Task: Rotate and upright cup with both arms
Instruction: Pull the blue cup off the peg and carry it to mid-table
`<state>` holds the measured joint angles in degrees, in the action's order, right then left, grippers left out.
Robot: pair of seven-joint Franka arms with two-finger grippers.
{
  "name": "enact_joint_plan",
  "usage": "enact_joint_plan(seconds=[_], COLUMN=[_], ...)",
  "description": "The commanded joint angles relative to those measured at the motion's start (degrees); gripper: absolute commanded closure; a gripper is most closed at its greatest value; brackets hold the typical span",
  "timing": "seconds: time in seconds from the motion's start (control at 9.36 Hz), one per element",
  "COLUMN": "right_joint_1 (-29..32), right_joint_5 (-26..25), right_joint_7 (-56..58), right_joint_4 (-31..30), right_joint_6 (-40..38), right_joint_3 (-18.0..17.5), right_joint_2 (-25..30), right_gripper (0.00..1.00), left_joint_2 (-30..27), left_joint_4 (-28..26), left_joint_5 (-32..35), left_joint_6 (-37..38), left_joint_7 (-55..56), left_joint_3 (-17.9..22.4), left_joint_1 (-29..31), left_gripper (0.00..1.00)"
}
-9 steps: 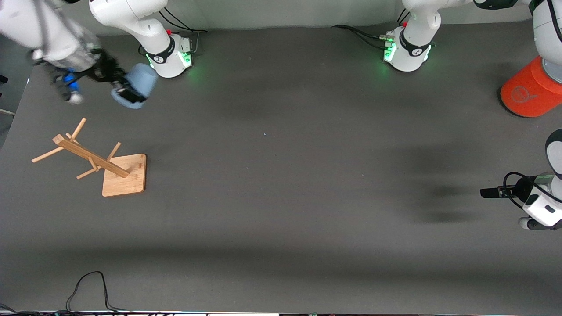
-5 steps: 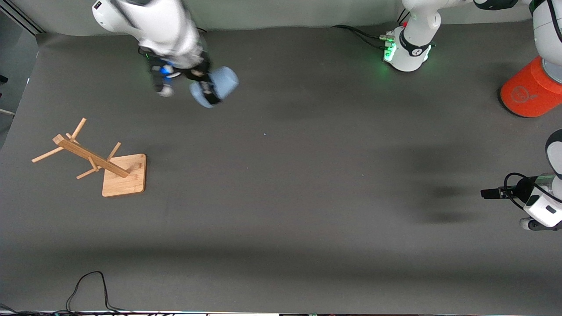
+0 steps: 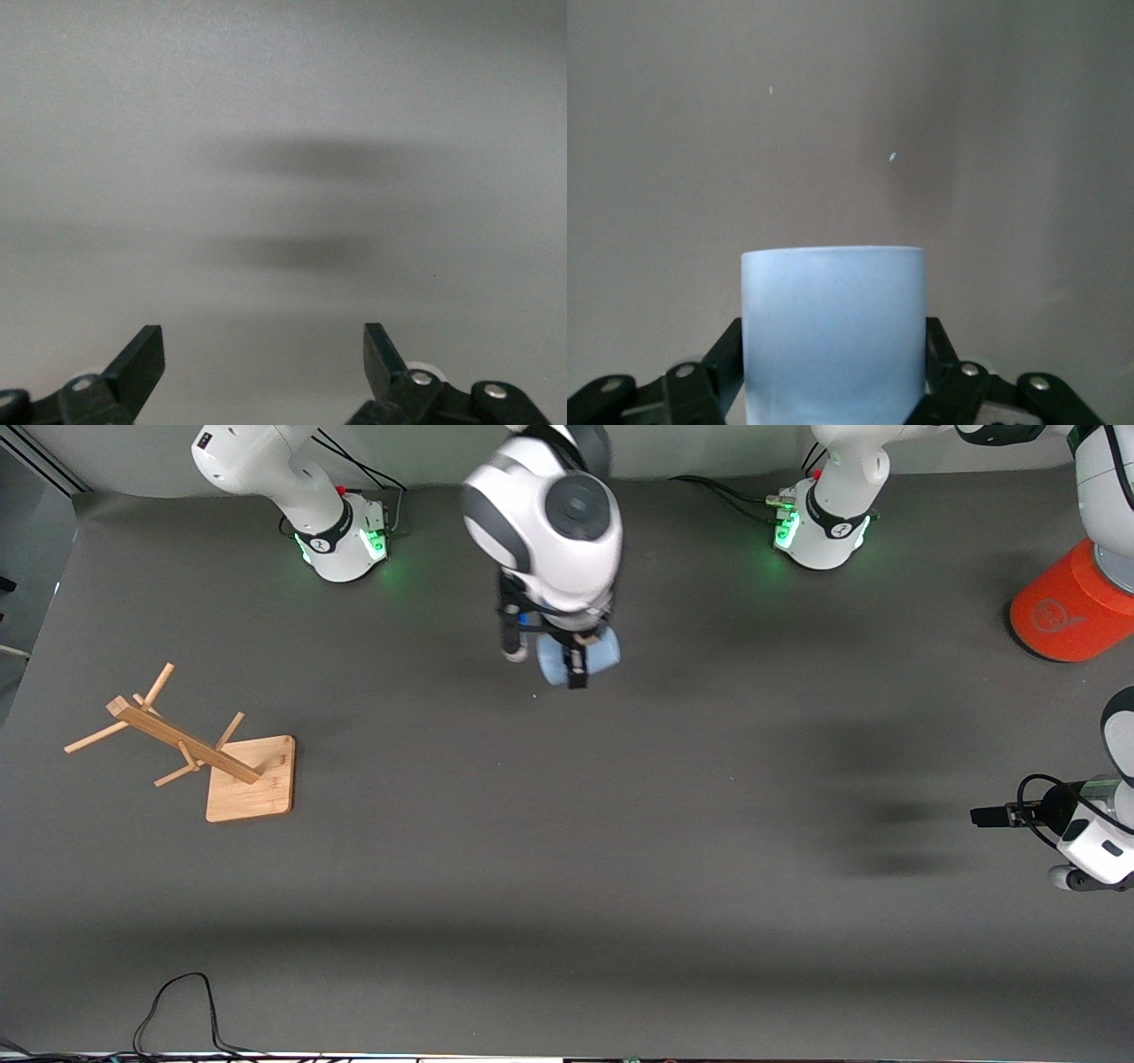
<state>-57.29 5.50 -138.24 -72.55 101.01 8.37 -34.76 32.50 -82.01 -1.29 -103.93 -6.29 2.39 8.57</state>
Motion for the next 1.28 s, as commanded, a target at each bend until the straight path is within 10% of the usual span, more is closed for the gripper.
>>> enact_joint_plan(seconds=[0.0,0.85,1.17], right_joint_1=[-2.02,-6.16,-6.08], right_joint_5=[0.21,-1.72,-1.72], right_joint_7=[-6.85,-15.21,-15.40], right_joint_4=[7.42,10.06,10.23], right_joint_6=[3.37,14.02,14.74], right_joint_3=[0.85,1.03,1.20], right_joint_2=[-8.90,-24.03,-24.48], right_gripper=[0.58,0.55,0.00], left_joint_2=[0.46,0.46,-0.06], left_joint_4=[0.89,0.89,0.89], left_joint_5=[-0.47,-0.47,-0.47], left_joint_6=[0.04,0.13,1.36], left_joint_7=[-1.01,-0.92,-0.40], left_joint_3=[-0.02,-0.11,-0.37], left_joint_1=[0.13,-0.04,-0.83], left_gripper=[0.00,0.00,0.00])
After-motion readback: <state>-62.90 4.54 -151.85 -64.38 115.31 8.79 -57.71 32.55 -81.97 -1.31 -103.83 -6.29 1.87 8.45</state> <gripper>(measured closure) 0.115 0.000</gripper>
